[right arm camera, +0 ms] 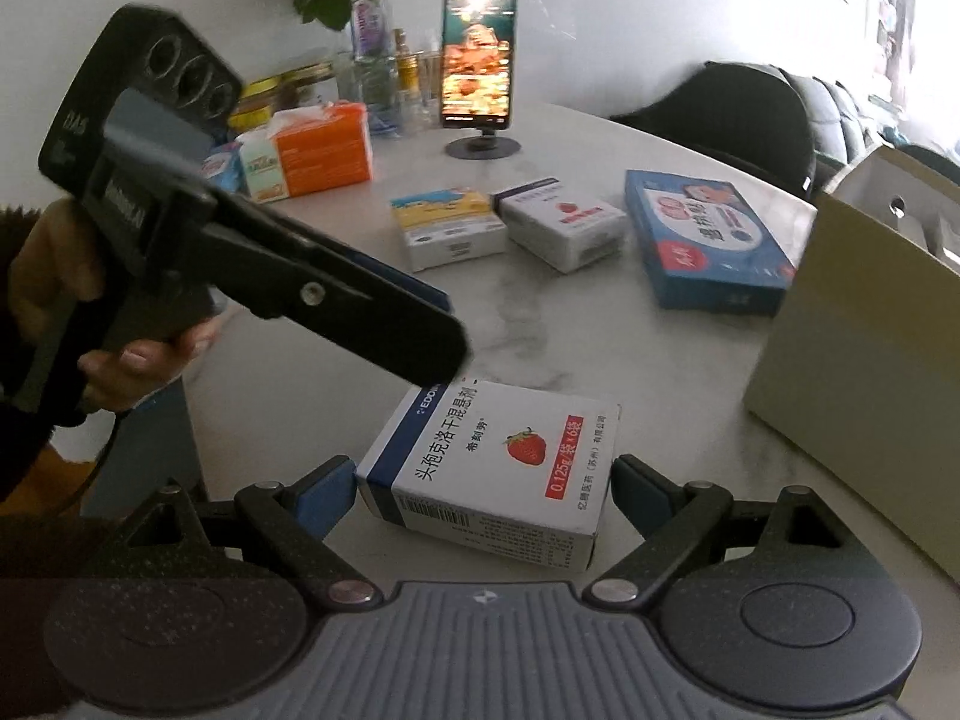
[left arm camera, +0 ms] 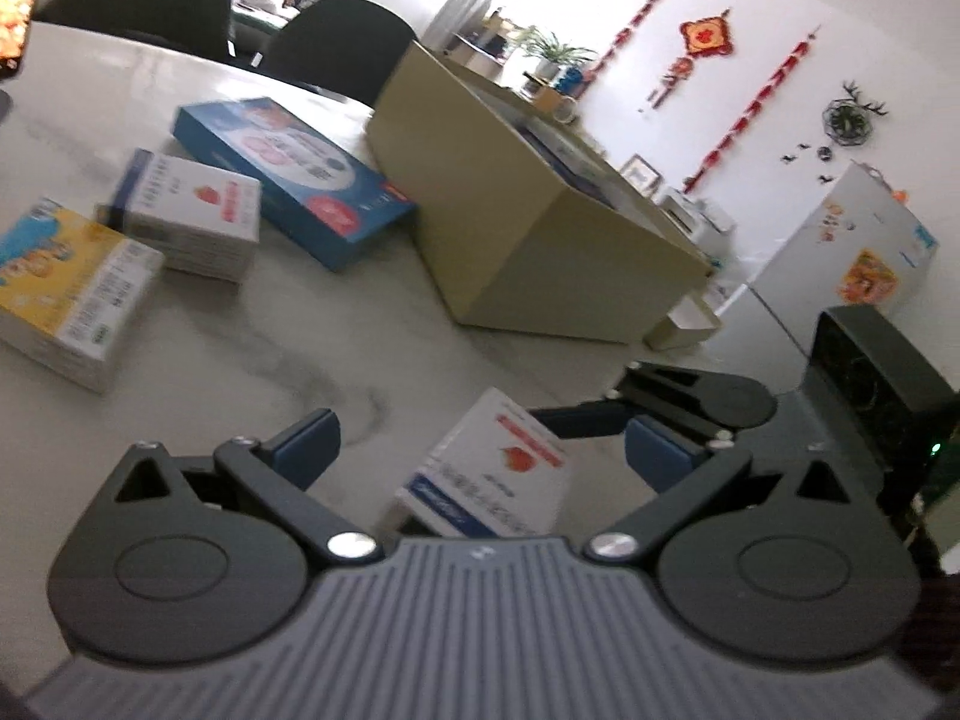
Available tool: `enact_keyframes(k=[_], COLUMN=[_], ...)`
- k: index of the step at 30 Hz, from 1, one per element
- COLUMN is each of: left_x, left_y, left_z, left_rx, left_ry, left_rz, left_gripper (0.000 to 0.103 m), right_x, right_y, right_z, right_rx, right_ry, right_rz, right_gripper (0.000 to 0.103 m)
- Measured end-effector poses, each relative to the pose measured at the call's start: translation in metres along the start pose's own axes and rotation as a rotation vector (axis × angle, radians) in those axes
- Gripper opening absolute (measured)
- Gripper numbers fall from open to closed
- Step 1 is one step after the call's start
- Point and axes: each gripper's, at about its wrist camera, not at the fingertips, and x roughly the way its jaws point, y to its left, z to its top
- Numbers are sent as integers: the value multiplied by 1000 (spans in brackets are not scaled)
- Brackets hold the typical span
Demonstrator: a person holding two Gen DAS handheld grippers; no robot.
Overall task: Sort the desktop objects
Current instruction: 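Move the right tool to the white strawberry-print medicine box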
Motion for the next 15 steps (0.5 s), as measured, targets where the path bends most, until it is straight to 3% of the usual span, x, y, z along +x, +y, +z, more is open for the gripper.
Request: enact_keyframes(k=[8,15], left_x=[9,20], left_y=[-4,-7], left_z=[-3,3], left_rx=[-14,-8], left_ry=[33,46], left_rz=[-81,-106], left_gripper=[103,103], right_x=[-3,-13], right_y=[-5,-10], right_z=[-3,-9], right_rx=[63,106], right_ry=[-8,-37], right_rz=[-85,-126], right_gripper=[94,97])
